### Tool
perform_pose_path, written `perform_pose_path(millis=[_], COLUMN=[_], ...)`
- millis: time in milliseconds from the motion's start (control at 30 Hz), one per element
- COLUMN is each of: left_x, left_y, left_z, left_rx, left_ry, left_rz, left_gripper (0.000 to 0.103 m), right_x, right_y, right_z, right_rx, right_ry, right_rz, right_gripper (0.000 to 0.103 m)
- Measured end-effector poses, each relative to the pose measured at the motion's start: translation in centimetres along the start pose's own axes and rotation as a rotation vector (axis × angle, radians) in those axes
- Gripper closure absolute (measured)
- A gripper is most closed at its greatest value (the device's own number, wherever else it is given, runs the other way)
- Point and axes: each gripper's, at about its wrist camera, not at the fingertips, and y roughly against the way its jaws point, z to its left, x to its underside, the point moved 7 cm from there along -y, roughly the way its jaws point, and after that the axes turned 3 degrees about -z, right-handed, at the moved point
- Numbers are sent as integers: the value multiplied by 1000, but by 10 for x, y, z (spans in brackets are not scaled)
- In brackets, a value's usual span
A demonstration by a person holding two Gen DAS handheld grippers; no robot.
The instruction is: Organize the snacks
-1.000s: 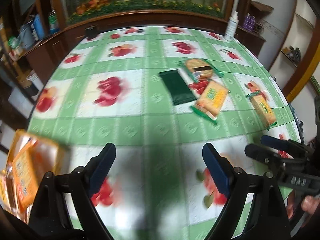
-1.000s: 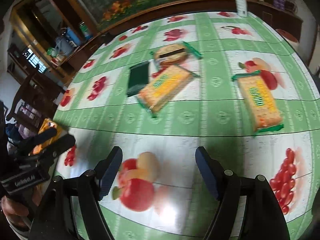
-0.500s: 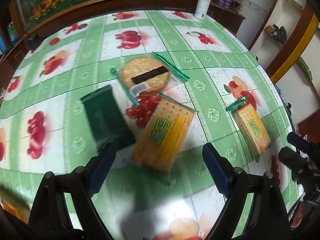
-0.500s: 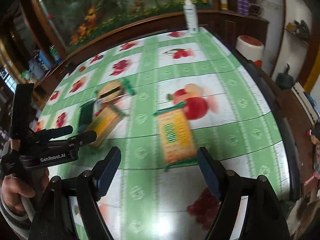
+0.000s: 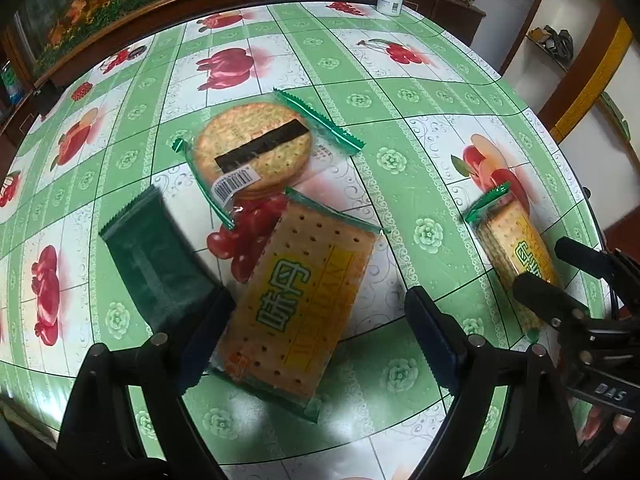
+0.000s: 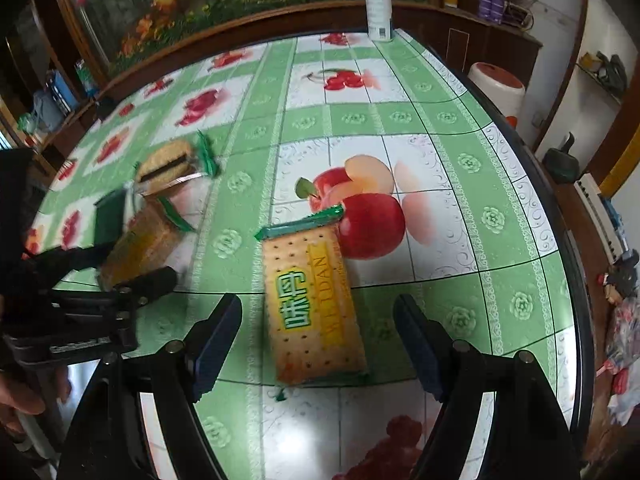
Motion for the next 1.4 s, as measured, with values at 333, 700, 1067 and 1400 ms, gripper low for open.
perform_pose_path(millis=[333, 700, 1067, 1400], left_x=[1, 21, 72, 77], left_y=[4, 31, 51, 39], left_z=[-1, -1, -6, -7], left_rx=[-42, -4, 9, -34], left_ry=[-23, -6, -5, 19], left_rz=[-41, -63, -51, -29], left_gripper=[49, 51, 51, 37], right_x=[2, 21, 57, 54], right_y=[-9, 9, 29, 17], right_z=[1, 5, 34, 37], right_rx=[16, -58, -102, -28], right_ry=[60, 26, 91, 128], right_rz=[-5, -12, 8, 21], right_gripper=[56, 56, 56, 40])
